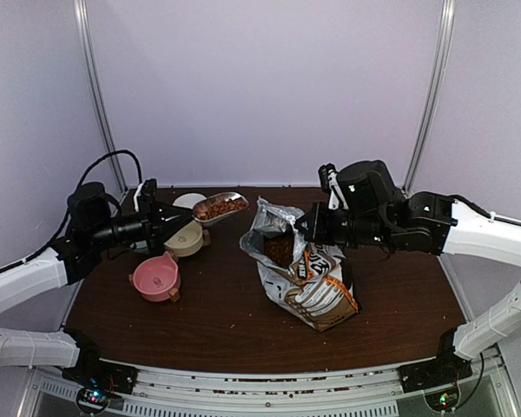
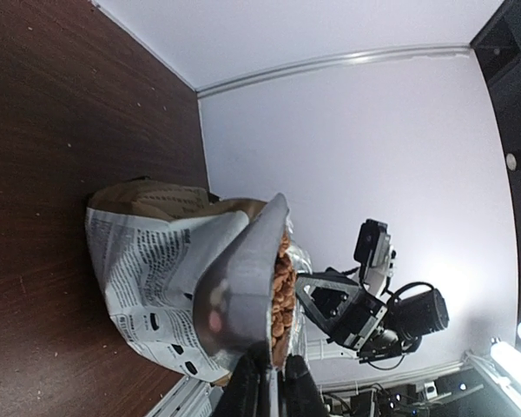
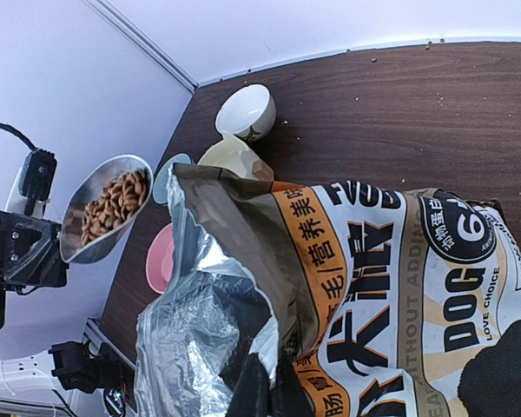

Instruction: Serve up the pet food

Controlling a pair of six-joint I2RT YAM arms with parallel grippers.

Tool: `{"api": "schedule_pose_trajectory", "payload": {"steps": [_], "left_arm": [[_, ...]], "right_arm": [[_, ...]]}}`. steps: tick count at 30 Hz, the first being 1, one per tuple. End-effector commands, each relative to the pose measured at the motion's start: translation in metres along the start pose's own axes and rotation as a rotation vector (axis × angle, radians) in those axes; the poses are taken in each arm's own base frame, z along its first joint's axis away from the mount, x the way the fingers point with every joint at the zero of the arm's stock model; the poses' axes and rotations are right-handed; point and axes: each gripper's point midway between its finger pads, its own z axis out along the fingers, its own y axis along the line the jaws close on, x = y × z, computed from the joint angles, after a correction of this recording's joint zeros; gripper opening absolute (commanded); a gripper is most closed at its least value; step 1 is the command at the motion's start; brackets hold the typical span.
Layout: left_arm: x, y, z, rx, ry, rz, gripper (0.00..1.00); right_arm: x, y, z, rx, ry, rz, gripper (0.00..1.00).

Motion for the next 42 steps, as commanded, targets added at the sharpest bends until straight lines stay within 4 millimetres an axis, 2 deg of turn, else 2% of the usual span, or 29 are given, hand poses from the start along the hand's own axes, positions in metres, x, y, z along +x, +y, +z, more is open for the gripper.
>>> {"api": "schedule_pose_trajectory", "payload": {"steps": [1, 4, 9, 16, 23, 36, 42], "left_arm": [[-0.029, 0.018, -0.028, -0.069, -0.129, 0.003, 0.00], [-0.053, 0.042, -0.052, -0.134, -0.238, -0.014, 0.00], [-0.079, 0.078, -0.084, -0.217, -0.367, -0.036, 0.00], [-0.106, 0.115, -0.115, -0.321, -0.467, -0.044, 0.00], [-0.117, 0.143, -0.121, -0.433, -0.451, -0.027, 0.00], [-0.134, 0.163, -0.115, -0.505, -0.399, -0.008, 0.00], [-0.142, 0.165, -0.112, -0.525, -0.383, 0.004, 0.00]], "right_arm": [[-0.009, -0.021, -0.007, 0.087, -0.039, -0.005, 0.00], [-0.010, -0.020, -0.006, 0.083, -0.039, -0.006, 0.00], [-0.010, -0.020, -0.005, 0.083, -0.036, -0.014, 0.00], [-0.010, -0.016, -0.003, 0.069, -0.030, -0.016, 0.00], [-0.009, -0.014, 0.001, 0.061, -0.020, -0.015, 0.00], [-0.007, -0.015, 0.005, 0.066, -0.010, -0.015, 0.00], [-0.006, -0.016, 0.004, 0.071, -0.010, -0.015, 0.00]]}}
